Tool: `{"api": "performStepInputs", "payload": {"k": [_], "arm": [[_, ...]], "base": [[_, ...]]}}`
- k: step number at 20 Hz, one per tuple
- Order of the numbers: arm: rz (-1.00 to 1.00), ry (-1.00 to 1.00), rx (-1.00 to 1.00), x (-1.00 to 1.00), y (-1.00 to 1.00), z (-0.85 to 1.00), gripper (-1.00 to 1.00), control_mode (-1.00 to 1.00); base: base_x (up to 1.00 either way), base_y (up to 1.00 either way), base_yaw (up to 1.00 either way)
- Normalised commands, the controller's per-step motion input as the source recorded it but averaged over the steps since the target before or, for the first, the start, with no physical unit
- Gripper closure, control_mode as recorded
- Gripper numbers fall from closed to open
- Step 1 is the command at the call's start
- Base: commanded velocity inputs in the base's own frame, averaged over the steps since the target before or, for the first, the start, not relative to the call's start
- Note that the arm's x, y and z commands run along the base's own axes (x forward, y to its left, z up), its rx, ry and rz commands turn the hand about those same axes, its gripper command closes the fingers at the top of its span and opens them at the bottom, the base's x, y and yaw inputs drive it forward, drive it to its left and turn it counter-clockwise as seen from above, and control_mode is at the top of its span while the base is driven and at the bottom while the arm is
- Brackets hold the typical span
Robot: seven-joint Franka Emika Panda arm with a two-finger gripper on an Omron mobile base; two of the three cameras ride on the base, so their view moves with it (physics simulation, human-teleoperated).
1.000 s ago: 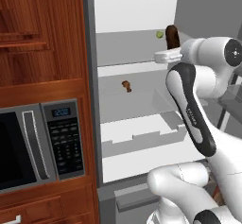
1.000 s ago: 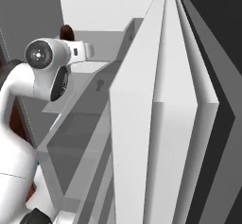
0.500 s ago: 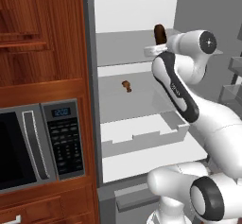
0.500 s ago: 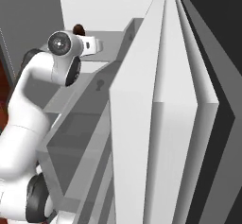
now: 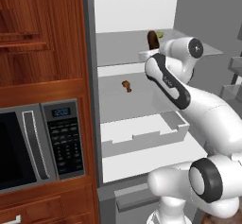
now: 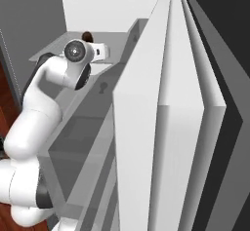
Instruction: Transport the chicken drumstick and sweet potato to the fridge. Place the chicken drumstick on the rack containing meat and place the sweet potato on the rack containing the vegetable, ensuring meats and vegetables are on different racks.
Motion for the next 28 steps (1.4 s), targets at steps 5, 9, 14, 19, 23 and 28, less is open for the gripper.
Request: {"api": "performStepInputs", "payload": {"k": [5,9,14,19,23,28], "arm": [[0.08,0.01,0.00,0.35,0.00,-0.19,1.00,-1.00],[0.04,0.03,0.00,0.34,0.00,-0.04,1.00,-1.00],[0.00,0.04,0.00,0.40,0.00,0.00,1.00,-1.00],[0.00,0.02,0.00,0.52,0.00,-0.11,1.00,-1.00],[0.00,0.00,0.00,0.62,0.00,-0.24,1.00,-1.00],[0.00,0.02,0.00,0.68,0.00,-0.34,1.00,-1.00]], "base": [[0.00,0.00,0.00],[0.00,0.00,0.00],[0.00,0.00,0.00],[0.00,0.00,0.00],[0.00,0.00,0.00],[0.00,0.00,0.00]]}}
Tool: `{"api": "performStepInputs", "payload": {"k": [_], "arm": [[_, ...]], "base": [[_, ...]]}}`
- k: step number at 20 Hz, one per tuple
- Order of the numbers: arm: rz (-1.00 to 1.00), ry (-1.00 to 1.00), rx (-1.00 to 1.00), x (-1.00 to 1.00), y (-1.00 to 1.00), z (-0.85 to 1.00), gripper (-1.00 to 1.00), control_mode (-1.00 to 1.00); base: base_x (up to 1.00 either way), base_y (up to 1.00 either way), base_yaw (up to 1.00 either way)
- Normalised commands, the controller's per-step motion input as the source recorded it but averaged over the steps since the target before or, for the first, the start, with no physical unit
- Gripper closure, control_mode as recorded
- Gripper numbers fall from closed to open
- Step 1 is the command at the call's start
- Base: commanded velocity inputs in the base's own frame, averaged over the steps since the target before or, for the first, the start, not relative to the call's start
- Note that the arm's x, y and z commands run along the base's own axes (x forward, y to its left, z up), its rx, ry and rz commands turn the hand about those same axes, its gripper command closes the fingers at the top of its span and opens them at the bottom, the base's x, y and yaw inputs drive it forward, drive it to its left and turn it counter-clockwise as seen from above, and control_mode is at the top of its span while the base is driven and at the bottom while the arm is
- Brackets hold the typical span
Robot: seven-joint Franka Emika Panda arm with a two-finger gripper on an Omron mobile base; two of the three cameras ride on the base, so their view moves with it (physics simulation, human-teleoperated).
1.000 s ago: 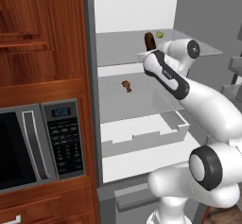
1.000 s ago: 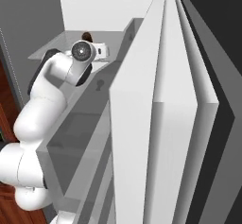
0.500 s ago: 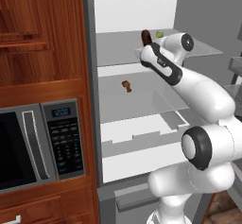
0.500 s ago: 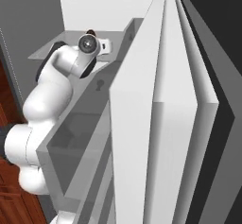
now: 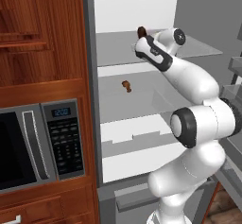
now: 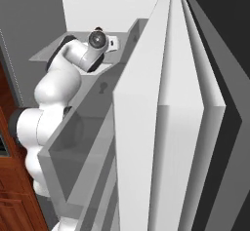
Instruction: Transport the chicken drumstick and sweet potato to the fridge. Place the chicken drumstick on the rack containing meat and place the sweet potato on the rack containing the vegetable, ensuring meats and vegetables are on different racks.
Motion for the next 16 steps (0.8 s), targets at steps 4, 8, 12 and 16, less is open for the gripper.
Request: {"api": "performStepInputs", "payload": {"k": [4,8,12,16], "arm": [[0.00,0.11,0.00,0.71,0.00,-0.44,1.00,-1.00],[0.00,0.24,-0.01,0.43,0.00,-0.60,1.00,-1.00],[0.00,0.16,-0.02,0.04,0.00,-0.66,1.00,-1.00],[0.00,0.00,-0.01,-0.14,0.00,-0.52,-1.00,-1.00]], "base": [[0.00,0.00,0.00],[0.00,0.00,0.00],[0.00,0.00,0.00],[0.00,0.00,0.00]]}}
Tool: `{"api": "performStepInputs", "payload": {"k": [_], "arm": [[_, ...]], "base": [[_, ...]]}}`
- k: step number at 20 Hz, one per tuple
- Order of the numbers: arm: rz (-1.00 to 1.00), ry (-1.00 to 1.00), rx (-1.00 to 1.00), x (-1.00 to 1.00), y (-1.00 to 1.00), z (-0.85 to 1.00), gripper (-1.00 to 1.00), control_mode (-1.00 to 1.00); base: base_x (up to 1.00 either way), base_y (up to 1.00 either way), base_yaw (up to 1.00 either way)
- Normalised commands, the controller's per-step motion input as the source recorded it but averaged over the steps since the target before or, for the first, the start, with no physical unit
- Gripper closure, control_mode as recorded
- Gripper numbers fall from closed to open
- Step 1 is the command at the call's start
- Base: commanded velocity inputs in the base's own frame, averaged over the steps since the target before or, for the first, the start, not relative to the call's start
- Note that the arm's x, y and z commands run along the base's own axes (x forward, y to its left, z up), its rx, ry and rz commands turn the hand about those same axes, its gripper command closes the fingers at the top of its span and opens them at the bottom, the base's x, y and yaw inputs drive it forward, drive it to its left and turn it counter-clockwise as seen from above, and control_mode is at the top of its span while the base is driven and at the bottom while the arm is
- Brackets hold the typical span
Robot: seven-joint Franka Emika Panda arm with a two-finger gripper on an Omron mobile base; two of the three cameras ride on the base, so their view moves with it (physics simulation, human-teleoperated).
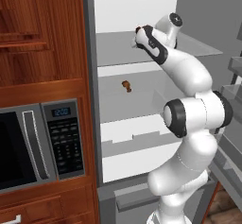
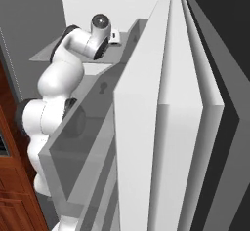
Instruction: Transport the chicken drumstick and sweet potato to the fridge. Place the chicken drumstick on the rack containing meat and place the sweet potato on the rack containing the vegetable, ensuring meats and vegetables are on different racks.
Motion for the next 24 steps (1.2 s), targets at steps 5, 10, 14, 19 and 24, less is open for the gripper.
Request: {"api": "performStepInputs", "payload": {"k": [5,10,14,19,24], "arm": [[0.03,-0.27,0.02,-0.35,0.00,-0.41,-1.00,-1.00],[0.00,-0.17,0.02,-0.09,0.24,-0.05,-1.00,-1.00],[-0.01,-0.11,-0.02,-0.35,0.17,0.50,-1.00,-1.00],[-0.05,0.00,-0.08,-0.67,0.01,0.91,-1.00,-1.00],[-0.06,0.04,-0.11,-0.74,0.00,0.45,-1.00,-1.00]], "base": [[0.00,0.00,0.00],[0.00,0.00,0.00],[0.00,0.00,0.00],[0.00,0.00,0.00],[0.00,0.00,0.00]]}}
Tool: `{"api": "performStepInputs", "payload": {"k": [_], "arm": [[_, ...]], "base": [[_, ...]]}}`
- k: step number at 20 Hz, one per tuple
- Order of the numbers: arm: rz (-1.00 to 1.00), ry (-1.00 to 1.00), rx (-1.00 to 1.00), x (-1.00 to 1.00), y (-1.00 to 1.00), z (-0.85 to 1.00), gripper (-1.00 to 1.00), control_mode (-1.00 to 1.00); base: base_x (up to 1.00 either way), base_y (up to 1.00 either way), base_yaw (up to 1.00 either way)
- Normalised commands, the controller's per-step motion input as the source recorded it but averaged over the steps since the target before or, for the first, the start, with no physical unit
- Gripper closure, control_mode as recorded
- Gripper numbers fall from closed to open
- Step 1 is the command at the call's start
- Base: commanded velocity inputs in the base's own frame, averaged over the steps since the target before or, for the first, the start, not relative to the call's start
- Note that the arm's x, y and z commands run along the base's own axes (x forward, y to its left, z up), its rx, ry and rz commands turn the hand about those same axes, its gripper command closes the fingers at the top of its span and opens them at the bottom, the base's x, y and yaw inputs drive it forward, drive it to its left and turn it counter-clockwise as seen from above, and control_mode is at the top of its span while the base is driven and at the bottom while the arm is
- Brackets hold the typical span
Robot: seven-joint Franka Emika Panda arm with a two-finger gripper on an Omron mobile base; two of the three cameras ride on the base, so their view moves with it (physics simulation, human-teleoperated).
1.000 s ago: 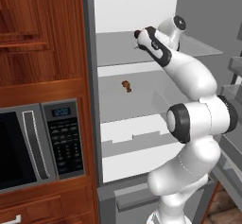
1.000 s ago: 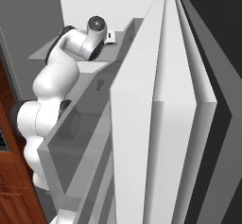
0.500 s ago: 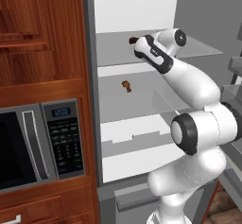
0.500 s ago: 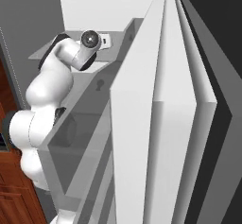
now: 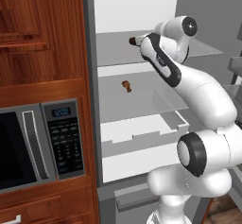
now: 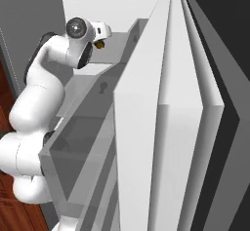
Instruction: Transport the chicken drumstick and sweet potato to the fridge. Place the chicken drumstick on the rack containing meat and place the sweet potato on the rack containing the vegetable, ensuring meats and vegetables are on different racks.
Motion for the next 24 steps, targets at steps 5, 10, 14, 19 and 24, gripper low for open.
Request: {"api": "performStepInputs", "payload": {"k": [5,10,14,19,24], "arm": [[-0.05,-0.06,0.00,-0.96,-0.01,0.00,-1.00,-1.00],[-0.07,-0.03,0.01,-1.00,-0.02,-0.05,-1.00,-1.00],[-0.11,0.03,0.03,-1.00,-0.03,0.04,-1.00,-1.00],[-0.14,0.16,0.01,-0.98,-0.02,0.07,-1.00,-1.00],[-0.06,0.22,0.01,-0.93,-0.04,0.00,-1.00,-1.00]], "base": [[0.00,0.00,0.00],[0.00,0.00,0.00],[0.00,0.00,0.00],[0.00,0.00,0.00],[0.00,0.00,0.00]]}}
